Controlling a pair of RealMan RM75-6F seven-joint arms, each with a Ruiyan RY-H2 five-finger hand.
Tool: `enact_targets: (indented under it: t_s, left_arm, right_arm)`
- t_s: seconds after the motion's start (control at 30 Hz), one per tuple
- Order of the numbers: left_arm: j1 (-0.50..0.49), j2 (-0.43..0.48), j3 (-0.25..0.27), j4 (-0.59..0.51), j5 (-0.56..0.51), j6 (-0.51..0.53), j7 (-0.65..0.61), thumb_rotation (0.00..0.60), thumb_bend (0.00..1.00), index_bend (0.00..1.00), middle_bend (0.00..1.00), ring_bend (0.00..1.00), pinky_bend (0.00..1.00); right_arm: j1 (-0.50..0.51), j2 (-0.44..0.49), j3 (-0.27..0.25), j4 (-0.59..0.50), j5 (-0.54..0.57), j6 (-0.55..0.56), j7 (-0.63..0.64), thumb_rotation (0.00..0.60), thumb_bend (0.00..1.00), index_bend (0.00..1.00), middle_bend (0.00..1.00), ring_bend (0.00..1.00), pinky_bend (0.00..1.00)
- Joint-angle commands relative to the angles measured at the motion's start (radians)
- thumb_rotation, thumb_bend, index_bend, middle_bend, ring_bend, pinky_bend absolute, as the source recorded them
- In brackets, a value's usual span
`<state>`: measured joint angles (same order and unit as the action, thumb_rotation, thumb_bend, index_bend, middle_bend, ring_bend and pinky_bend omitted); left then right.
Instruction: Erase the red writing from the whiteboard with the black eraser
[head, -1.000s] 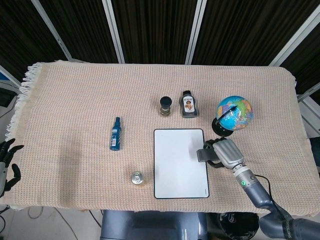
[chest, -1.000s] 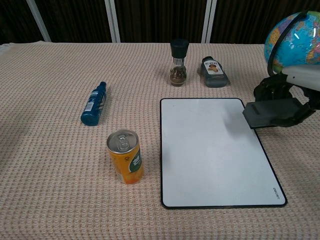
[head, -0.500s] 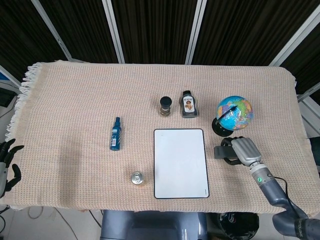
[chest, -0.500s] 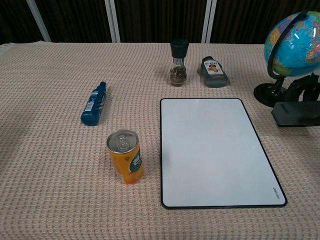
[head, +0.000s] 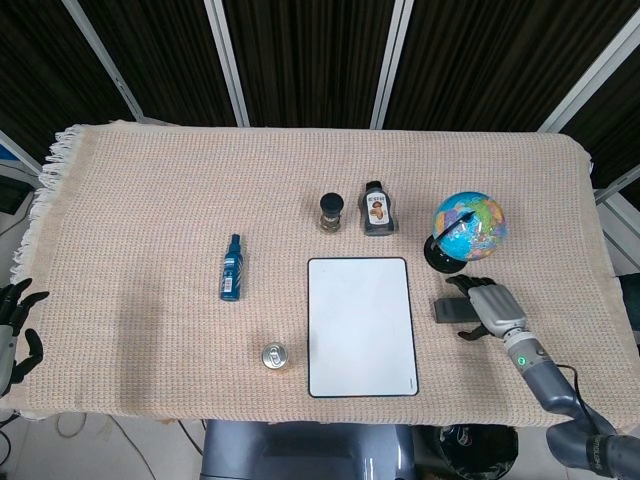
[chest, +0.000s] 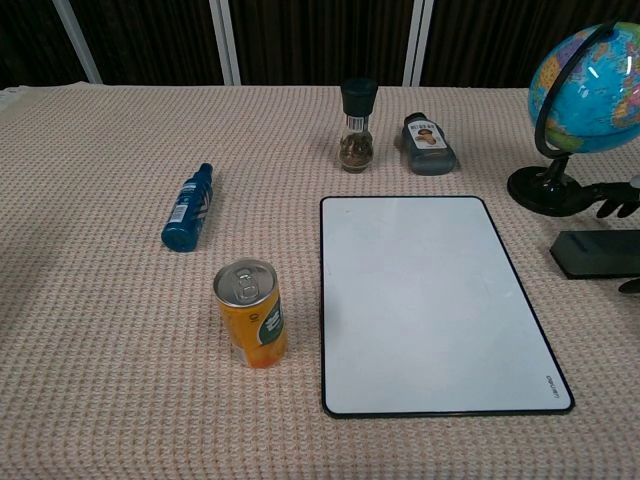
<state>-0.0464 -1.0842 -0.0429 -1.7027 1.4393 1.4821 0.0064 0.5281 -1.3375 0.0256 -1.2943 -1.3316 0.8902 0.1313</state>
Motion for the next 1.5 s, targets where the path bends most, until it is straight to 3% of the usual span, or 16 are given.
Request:
enact_targets:
  t_s: [0.03,0.13,0.33,0.67,0.9,1.5]
  left_arm:
    - [0.0,0.0,0.0,0.0,0.0,0.001,0.0,0.6,0.74,0.19,0.04,0.0,0.01]
    - [0.0,-0.001,0.0,0.0,0.0,0.001,0.0,0.6,0.74,0.19,0.04,0.0,0.01]
    - [0.001,-0.001,-0.001,0.0,-0.002,0.001,0.001,0.6,0.74,0.19,0.04,0.0,0.01]
    - [0.001,-0.001,0.0,-0.001,0.003,0.004,0.003,0.6,0.74,0.19,0.04,0.0,0.01]
    - [0.002,-0.002,0.0,0.0,0.005,0.007,0.004,0.6,0.74,0.19,0.04,0.0,0.01]
    - [0.005,-0.004,-0.002,0.003,0.009,0.016,0.004,0.6,0.74,0.19,0.04,0.0,0.01]
  right_arm:
    - [-0.001,0.016,0.005,-0.017,0.003,0.0,0.001,0.6,0.1,0.0,0.01,0.06,0.15]
    - [-0.007,0.046,0.016,-0.053,0.003,0.023,-0.003,0.6,0.09,0.0,0.01,0.05,0.15]
    - [-0.073,0.127,0.037,-0.185,-0.026,0.193,-0.039,0.6,0.09,0.0,0.01,0.05,0.15]
    - [-0.229,0.219,-0.022,-0.368,-0.094,0.427,-0.136,0.6,0.09,0.0,0.01,0.05,0.15]
    - [-0.321,0.186,-0.039,-0.366,-0.13,0.573,-0.205,0.6,0.09,0.0,0.0,0.05,0.15]
    - [-0.375,0.129,-0.008,-0.294,-0.134,0.638,-0.246,0.6,0.09,0.0,0.0,0.04,0.15]
